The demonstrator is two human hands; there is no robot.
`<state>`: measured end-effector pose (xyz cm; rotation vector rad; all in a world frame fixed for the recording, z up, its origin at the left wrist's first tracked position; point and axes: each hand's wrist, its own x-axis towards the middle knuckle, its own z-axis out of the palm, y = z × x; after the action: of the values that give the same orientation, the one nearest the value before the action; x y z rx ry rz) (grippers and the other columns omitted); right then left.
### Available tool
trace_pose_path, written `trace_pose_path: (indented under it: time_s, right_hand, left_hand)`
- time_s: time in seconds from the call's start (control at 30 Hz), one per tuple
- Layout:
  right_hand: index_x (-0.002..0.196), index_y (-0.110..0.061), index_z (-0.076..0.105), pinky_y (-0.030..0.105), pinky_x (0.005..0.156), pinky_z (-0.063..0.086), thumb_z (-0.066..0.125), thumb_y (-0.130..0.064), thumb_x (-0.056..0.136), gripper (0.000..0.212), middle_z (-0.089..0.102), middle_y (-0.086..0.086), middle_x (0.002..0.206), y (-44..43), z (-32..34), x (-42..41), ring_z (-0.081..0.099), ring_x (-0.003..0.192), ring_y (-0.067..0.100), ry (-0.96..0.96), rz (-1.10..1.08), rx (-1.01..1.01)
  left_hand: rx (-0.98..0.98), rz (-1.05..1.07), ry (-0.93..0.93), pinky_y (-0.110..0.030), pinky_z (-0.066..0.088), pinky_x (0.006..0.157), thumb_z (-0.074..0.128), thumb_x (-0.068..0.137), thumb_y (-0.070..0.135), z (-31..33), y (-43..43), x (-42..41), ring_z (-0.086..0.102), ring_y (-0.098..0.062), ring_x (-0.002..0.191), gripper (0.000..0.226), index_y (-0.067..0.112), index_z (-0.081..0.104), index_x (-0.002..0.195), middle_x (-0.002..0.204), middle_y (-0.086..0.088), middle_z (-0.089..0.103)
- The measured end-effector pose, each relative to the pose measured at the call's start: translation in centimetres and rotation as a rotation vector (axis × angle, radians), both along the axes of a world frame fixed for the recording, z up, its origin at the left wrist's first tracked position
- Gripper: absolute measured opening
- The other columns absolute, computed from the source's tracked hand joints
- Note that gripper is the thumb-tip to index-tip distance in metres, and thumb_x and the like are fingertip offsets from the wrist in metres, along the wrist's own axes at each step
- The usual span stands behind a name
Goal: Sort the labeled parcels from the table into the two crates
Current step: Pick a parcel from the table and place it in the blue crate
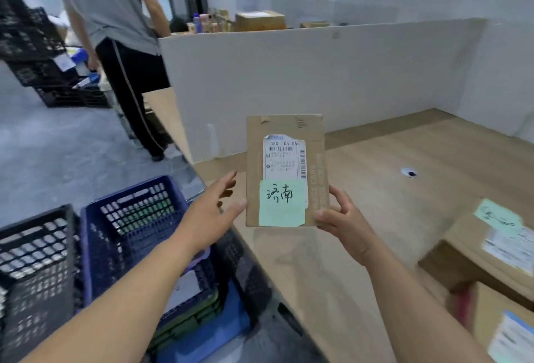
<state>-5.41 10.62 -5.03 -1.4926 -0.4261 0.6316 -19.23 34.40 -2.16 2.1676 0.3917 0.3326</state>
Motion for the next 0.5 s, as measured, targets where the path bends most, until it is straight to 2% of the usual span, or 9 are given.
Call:
trace_pose_path:
  time_s: [0.1,0.2,0.27,0.4,0.5]
  right_hand:
    - [0.139,-0.031,0.040,0.045,0.100,0.049,0.073,-0.032,0.056,0.089,0.074,0.006,0.109,5.1,-1.3,-2.1,0.069,0.104,0.027,0.045,0.068,-0.027]
    - [0.139,-0.032,0.039,0.050,0.104,0.045,0.074,-0.034,0.055,0.091,0.073,0.005,0.111,10.5,-1.8,-3.8,0.068,0.106,0.027,0.080,0.145,-0.054]
    - [0.139,-0.031,0.038,0.045,0.098,0.050,0.075,-0.033,0.054,0.093,0.073,0.006,0.110,14.1,-2.0,-4.8,0.070,0.102,0.026,0.096,0.193,-0.071]
    - [0.132,-0.028,0.044,0.027,0.073,0.056,0.078,-0.029,0.048,0.090,0.074,0.010,0.105,21.2,-2.8,-6.6,0.073,0.091,0.025,0.128,0.256,-0.093]
    - [0.134,-0.026,0.045,0.031,0.076,0.057,0.079,-0.030,0.047,0.094,0.075,0.003,0.102,25.8,-4.4,-7.7,0.072,0.092,0.023,0.140,0.292,-0.127]
  left_hand:
    - [0.099,0.052,0.055,-0.035,0.037,0.109,0.057,0.091,0.042,-0.8,5.6,-3.9,0.040,-0.005,0.132,0.066,0.037,0.025,0.148,0.146,0.016,0.040]
    - [0.221,0.135,0.126,-0.033,0.036,0.109,0.057,0.091,0.044,-1.8,11.0,-7.3,0.037,-0.007,0.135,0.069,0.036,0.022,0.149,0.150,0.013,0.036]
    - [0.266,0.180,0.166,-0.032,0.035,0.109,0.057,0.090,0.046,-2.5,14.1,-9.3,0.035,-0.008,0.136,0.071,0.035,0.020,0.150,0.152,0.011,0.033]
    - [0.303,0.231,0.251,-0.031,0.031,0.112,0.054,0.091,0.050,-4.2,19.8,-12.6,0.028,-0.010,0.141,0.073,0.033,0.016,0.151,0.155,0.011,0.027]
    - [0.330,0.249,0.320,-0.032,0.029,0.111,0.051,0.092,0.052,-5.3,23.4,-14.5,0.027,-0.013,0.141,0.074,0.031,0.013,0.153,0.156,0.008,0.026]
